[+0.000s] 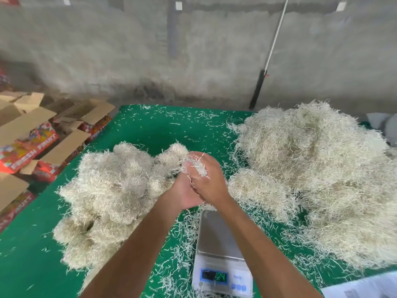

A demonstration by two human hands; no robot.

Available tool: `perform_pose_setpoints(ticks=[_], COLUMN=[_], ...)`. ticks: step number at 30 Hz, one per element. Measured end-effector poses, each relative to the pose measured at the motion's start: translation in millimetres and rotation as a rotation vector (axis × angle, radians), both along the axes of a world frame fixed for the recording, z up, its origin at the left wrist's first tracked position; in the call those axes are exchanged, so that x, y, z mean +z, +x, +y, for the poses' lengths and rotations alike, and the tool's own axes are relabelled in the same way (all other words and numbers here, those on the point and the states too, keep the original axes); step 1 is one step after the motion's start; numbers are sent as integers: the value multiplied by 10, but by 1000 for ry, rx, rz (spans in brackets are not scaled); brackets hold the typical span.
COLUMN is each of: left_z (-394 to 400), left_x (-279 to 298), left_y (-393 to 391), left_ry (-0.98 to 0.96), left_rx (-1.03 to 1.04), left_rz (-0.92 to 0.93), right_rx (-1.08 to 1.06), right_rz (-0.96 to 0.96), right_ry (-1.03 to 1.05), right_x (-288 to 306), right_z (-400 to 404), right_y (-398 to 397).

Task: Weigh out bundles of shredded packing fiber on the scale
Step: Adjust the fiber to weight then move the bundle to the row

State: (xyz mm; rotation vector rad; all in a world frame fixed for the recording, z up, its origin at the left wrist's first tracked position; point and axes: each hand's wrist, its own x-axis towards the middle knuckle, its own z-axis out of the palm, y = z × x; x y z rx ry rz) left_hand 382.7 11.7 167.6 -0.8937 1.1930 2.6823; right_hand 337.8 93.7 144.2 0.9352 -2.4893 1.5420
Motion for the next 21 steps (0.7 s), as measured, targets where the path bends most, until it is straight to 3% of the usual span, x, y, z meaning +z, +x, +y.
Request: perform_pose_setpoints(ticks=[3,5,8,11,13,16,17,18,19,21], left_z=[-244,-194,86,18,-67,-20,79,223,311,128], left_x=[11,-17,-106,96,172,192,161,94,45,73], left_y=[-173,-240,-293,-279,-367,-399,-330,-298,-271,-322], left_ry=[150,-25,-228,36,78,-140,8,-55,51,-5], left_rx=[136,131,-35,-87,-47,228,245,148,-40,-112], left_rz=[32,63,158,233,256,492,383,275,234,93], right_rx=[68,169,10,-102,-28,79,62,19,-31,-67], right_rz=[92,84,60,123,203,238,196,167,156,152], right_ry=[72,64,13,28,25,-5,-4,13,31,30], right_x=[-26,-16,116,129,60,35,96,158,199,174], right_z=[163,65,-18,254,331,135,120,160,246,409], right_y=[-86,20,-21,-235,-176,-11,-44,-123,-215,-319])
